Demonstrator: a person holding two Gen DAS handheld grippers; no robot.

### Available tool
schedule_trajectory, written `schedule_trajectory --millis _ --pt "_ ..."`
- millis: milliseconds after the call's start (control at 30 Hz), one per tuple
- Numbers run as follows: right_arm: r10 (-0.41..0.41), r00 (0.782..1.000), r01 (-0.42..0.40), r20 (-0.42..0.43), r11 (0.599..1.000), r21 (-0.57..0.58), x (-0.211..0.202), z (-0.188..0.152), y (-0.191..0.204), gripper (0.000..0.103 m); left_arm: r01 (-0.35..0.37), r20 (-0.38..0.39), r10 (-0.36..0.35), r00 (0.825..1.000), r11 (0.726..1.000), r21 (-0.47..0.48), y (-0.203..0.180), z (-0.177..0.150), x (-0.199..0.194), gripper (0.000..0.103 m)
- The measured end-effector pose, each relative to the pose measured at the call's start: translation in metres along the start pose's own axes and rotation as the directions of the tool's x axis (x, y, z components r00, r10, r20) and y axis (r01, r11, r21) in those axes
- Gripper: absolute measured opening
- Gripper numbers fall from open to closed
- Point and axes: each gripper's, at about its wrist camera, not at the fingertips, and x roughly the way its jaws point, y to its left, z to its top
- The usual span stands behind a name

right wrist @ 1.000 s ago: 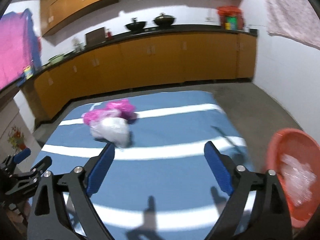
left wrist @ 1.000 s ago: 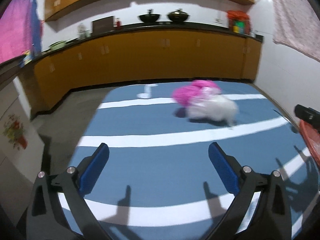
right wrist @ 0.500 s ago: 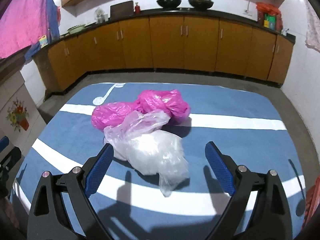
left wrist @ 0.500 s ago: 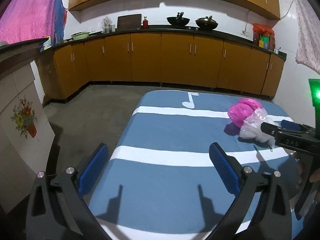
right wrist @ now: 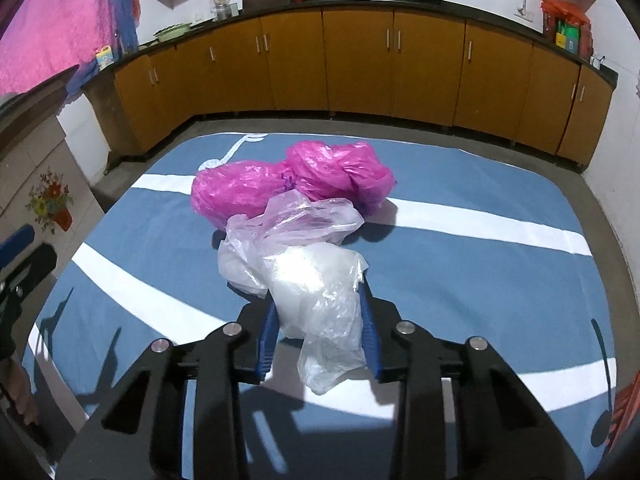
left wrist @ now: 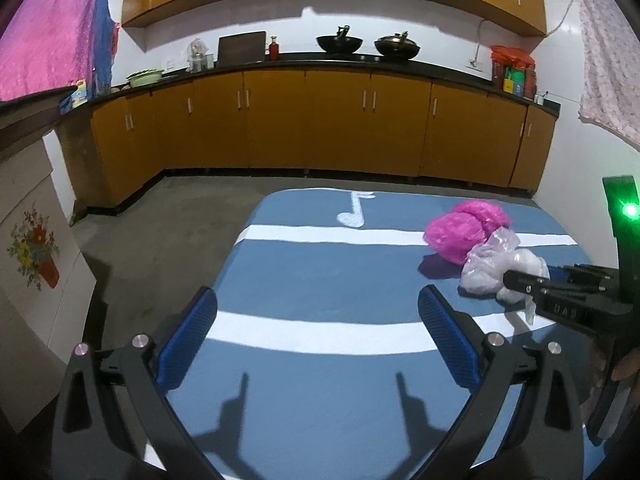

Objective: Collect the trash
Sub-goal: 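Grasp the white plastic bag with the right tool while the left tool grasps the pink bag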

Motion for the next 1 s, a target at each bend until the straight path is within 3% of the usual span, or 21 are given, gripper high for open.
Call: schedule_trajectory --millis 233,400,500,833,900,1000 --pt "-0.087 0.996 0.086 0.013 0.995 0.046 -0.023 -0.020 -0.033 0.035 0.045 0.009 -0.046 0.999 0.997 0.055 -0.037 0.020 0.013 0.099" --pt "-0.202 0.979 0.200 0.003 0.971 0.130 -0.040 -0.033 -0.073 0.035 0.083 0.004 -0.084 0.996 0.987 0.136 -0.082 0.034 0.037 0.099" --pt "-0.231 0.973 0.228 -0.001 0.959 0.165 -0.048 -0.040 -0.088 0.035 0.110 -0.013 -0.109 0.994 0.980 0.168 -0.104 0.042 0.054 0.099" --pt "-0.212 0.977 0.206 0.002 0.951 0.229 -0.061 -0.055 -0.114 0.035 0.189 -0.182 -0.151 0.972 0.960 0.209 -0.145 0.063 0.136 0.098" --pt "-0.200 0.980 0.193 0.005 0.950 0.247 -0.064 -0.056 -0.119 0.035 0.212 -0.213 -0.165 0.963 0.952 0.219 -0.149 0.062 0.147 0.094" --pt "-0.188 0.982 0.179 0.008 0.948 0.262 -0.064 -0.058 -0.123 0.035 0.241 -0.259 -0.180 0.949 0.943 0.230 -0.155 0.056 0.159 0.077"
